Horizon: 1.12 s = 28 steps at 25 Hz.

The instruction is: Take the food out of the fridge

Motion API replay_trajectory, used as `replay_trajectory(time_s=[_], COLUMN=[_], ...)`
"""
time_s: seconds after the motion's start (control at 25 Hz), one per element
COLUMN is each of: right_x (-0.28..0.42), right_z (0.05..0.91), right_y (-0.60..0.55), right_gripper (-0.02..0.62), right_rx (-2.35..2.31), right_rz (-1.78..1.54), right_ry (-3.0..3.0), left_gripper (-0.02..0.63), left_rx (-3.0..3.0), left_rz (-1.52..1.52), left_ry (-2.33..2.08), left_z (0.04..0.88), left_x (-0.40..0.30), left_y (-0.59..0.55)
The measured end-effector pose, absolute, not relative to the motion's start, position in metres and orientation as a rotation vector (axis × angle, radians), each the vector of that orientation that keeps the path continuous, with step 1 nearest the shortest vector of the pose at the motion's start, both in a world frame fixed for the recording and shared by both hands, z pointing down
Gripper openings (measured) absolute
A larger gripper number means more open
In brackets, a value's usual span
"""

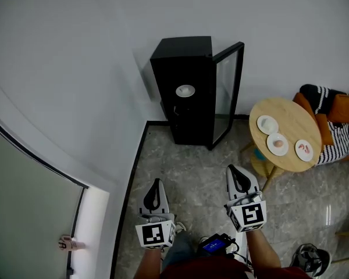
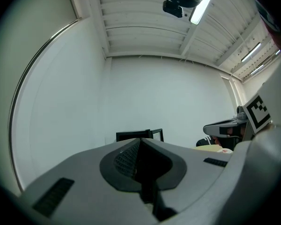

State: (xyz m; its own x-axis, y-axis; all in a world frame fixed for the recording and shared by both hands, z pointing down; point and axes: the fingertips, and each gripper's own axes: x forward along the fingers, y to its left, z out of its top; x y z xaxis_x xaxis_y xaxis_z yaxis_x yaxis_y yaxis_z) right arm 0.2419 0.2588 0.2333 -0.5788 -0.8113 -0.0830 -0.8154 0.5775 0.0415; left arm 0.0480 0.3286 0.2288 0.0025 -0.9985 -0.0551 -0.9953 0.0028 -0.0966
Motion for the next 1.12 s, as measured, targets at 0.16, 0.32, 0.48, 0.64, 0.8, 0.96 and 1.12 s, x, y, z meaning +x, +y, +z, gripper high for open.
replay_trajectory(time_s=[0.16, 0.32, 0.48, 0.64, 0.8, 0.96, 1.12], right_x=[0.241, 0.233, 0.216, 0.190, 0.163, 0.135, 0.108], right_z=[0.238, 0.238, 0.237, 0.237, 0.233, 0.227, 0.229], right_y=[0.252, 0.243, 0.226, 0.212, 0.194, 0.169, 0.154], right_gripper=[0.023, 0.023, 0.023, 0.023, 0.021, 0.021, 0.021], right_rx=[-1.445, -1.463, -1.470, -1.465, -1.463, -1.447, -1.487], right_rz=[0.100, 0.112, 0.123, 0.134, 0.154, 0.160, 0.154], right_ry=[2.759, 2.766, 2.770, 2.787, 2.814, 2.789, 2.841], left_gripper=[0.014, 0.014, 0.014, 0.014, 0.014, 0.014, 0.014], left_rx=[-2.155, -2.155, -2.154, -2.167, -2.179, -2.202, -2.216], left_rz=[-0.039, -0.030, -0.025, -0.012, -0.002, 0.005, 0.000], left_ry=[2.125, 2.114, 2.097, 2.087, 2.090, 2.090, 2.085], left_z=[0.229, 0.229, 0.228, 0.229, 0.228, 0.230, 0.230], left_x=[0.046, 0.038, 0.024, 0.003, -0.020, -0.045, -0.073], left_y=[0.317, 0.306, 0.289, 0.272, 0.252, 0.225, 0.207])
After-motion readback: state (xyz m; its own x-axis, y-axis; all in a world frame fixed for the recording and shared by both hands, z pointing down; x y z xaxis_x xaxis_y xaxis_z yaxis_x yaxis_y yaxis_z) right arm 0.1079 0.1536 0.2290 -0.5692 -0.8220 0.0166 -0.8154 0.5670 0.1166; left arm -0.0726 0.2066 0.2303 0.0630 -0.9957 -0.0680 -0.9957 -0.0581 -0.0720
